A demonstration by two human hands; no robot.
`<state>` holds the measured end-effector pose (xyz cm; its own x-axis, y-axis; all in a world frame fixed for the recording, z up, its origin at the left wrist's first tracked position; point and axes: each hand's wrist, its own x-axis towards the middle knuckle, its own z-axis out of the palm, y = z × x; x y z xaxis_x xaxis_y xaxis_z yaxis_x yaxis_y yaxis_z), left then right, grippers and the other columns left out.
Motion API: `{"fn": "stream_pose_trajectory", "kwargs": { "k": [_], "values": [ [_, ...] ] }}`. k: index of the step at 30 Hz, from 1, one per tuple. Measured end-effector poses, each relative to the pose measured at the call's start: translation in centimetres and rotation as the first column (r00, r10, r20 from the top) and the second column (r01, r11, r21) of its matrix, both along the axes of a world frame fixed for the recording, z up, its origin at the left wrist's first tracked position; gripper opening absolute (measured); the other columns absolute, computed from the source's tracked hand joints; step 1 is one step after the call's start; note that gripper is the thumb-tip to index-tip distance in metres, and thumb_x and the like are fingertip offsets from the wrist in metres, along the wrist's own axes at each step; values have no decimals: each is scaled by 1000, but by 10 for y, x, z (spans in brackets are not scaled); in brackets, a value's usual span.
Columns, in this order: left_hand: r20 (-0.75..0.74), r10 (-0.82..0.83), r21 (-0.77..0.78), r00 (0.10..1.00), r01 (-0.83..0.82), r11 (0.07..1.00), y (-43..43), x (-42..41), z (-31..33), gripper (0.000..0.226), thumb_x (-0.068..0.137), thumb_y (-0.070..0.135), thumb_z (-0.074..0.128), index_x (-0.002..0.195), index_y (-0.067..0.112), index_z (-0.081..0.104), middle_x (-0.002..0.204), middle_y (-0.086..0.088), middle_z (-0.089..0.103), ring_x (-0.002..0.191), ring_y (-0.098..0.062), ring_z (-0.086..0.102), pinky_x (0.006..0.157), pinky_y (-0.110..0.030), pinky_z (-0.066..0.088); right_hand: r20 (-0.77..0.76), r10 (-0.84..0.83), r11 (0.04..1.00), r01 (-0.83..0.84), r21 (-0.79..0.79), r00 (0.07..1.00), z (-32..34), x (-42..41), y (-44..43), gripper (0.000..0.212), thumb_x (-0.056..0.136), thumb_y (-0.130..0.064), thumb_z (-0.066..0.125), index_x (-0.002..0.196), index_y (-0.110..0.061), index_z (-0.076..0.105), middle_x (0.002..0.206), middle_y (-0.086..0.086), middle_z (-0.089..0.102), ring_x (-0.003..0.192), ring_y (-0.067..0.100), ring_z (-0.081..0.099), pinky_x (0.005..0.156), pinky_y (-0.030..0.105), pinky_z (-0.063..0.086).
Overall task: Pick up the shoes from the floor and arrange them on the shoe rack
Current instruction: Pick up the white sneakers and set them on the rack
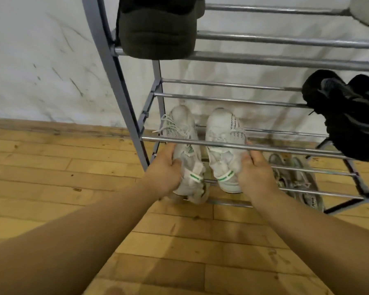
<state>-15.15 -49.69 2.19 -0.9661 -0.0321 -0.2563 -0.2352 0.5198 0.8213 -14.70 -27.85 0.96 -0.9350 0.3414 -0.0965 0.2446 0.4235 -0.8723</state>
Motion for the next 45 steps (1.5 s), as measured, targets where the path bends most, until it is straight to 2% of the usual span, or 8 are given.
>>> {"fn": "stream_pose_trajectory", "kwargs": {
  "k": [2,4,8,13,18,33,42,45],
  "values": [
    [-21,10,-60,1000,-11,998,2,-19,-10,48,108,39,36,155,41,27,115,-23,65,74,-18,68,62,-32,54,33,46,995,-48,89,998,-9,-9,-2,42,110,-35,37,149,-29,50,141,-3,57,125,23,54,100,26,40],
    [-86,-11,-233,996,-9,972,2,-22,-23,54,104,54,31,155,37,27,153,-17,40,132,-36,48,101,-46,49,55,125,977,-133,166,991,-18,-7,-1,43,104,-49,37,137,-29,55,134,1,61,126,29,54,105,41,42],
    [-127,-209,-403,970,142,904,11,14,-27,69,92,74,38,153,51,16,168,-3,6,154,-32,6,120,-52,20,9,297,924,-290,249,955,-26,4,7,46,92,-56,56,135,-39,49,128,-7,57,118,17,52,99,40,42],
    [-98,-278,-636,956,155,756,12,18,-38,88,92,70,49,160,41,2,168,-2,9,149,-36,23,117,-50,31,80,377,878,-384,286,923,-22,6,14,83,73,-59,69,148,-47,33,134,-6,51,127,24,49,105,49,46],
    [-68,-269,-748,961,129,651,6,18,-30,73,102,56,42,158,32,2,161,9,28,104,-25,64,74,-42,58,170,373,835,-410,368,912,-20,11,8,100,77,-60,75,157,-44,18,149,-3,38,140,26,36,112,43,32],
    [-78,-283,-824,956,98,558,-12,24,-19,69,102,58,36,159,29,8,155,8,39,105,-25,67,63,-34,48,97,440,837,-447,315,893,-22,10,-46,87,89,-57,65,159,-43,15,157,-7,25,146,23,23,117,40,26],
    [-225,-267,-662,937,54,747,-29,41,-30,69,101,52,47,158,34,14,161,6,32,109,-25,66,70,-36,54,258,473,781,-536,320,843,-19,19,-50,94,86,-59,63,158,-49,4,169,-4,0,156,28,5,122,47,17],
    [-315,-240,-578,918,14,816,-36,66,-37,70,95,47,59,154,31,24,154,-3,33,119,-31,58,82,-41,52,119,447,739,-441,509,886,-19,51,-36,80,87,-52,64,155,-36,25,166,8,14,152,32,16,121,46,21]
  ]
}}
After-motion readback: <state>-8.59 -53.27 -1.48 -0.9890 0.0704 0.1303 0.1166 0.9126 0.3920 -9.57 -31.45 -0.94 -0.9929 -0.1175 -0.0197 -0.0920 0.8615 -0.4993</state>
